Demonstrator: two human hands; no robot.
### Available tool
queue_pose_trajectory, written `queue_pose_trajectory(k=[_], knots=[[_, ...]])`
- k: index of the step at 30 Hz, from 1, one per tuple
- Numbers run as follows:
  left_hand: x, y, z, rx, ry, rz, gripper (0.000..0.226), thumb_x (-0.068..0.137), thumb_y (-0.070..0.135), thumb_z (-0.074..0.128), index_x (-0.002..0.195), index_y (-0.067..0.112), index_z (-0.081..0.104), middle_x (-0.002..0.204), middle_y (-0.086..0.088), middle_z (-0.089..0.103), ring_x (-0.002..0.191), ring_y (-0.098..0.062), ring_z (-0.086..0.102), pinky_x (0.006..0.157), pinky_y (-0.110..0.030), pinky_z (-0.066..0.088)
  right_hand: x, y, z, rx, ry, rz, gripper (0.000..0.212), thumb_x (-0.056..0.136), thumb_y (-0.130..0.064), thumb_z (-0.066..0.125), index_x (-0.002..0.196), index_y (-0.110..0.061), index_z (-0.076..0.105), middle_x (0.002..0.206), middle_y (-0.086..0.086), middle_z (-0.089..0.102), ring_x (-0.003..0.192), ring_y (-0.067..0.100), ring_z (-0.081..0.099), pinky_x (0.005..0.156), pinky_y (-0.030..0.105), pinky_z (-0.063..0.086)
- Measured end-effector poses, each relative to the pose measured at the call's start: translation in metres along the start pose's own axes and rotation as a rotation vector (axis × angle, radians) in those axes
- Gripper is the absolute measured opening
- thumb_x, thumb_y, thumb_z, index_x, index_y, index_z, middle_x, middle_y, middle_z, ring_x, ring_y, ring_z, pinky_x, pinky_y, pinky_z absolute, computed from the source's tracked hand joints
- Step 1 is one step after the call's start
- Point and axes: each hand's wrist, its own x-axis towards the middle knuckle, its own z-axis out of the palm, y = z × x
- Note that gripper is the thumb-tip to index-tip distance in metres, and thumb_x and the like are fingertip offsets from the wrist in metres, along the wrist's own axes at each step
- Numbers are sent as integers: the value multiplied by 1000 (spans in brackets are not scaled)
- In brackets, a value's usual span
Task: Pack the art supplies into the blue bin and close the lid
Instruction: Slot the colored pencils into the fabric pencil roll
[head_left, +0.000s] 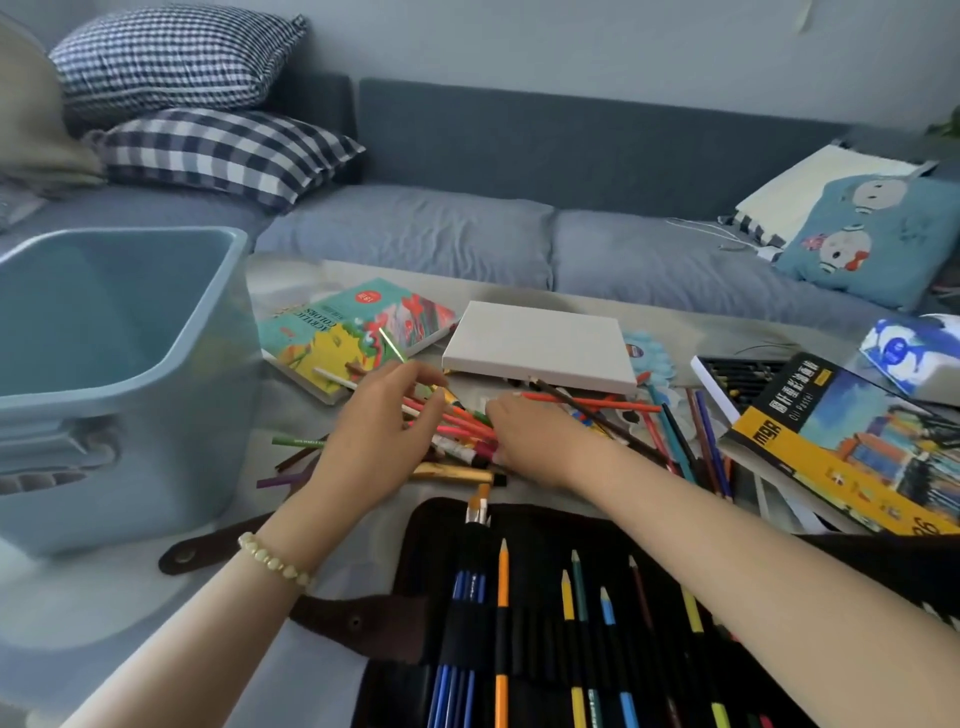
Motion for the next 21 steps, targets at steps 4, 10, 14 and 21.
queue_pose_trajectory(k=[4,10,14,21], knots=[[3,2,-1,-120,24,-58,21,97,24,49,114,18,60,107,5,60,102,-12,55,87,-29,47,-10,8,0,-30,17,28,25,93,-4,43,118,-9,45,117,8,54,99,21,57,81,32,49],[12,25,4,-436,94,-128,36,98,30,45,132,17,43,124,7,50,102,-1,53,78,-13,47,-39,32,-22,610,245,207,12,101,-23,36,106,-16,45,76,-4,53,59,9,49,52,22,39],[18,55,30,-629,-188,-119,73,84,51,45,144,16,24,139,3,41,115,2,48,87,-6,42,-74,40,-33,982,583,169,16,102,-28,34,101,-21,48,72,2,45,65,15,46,64,34,45],[25,102,88,-614,-396,88,68,82,56,49,137,16,39,135,3,50,123,-14,50,100,-34,45,-108,44,-8,1204,573,252,39,96,-39,39,133,-28,42,116,-12,57,106,-10,53,96,22,45]])
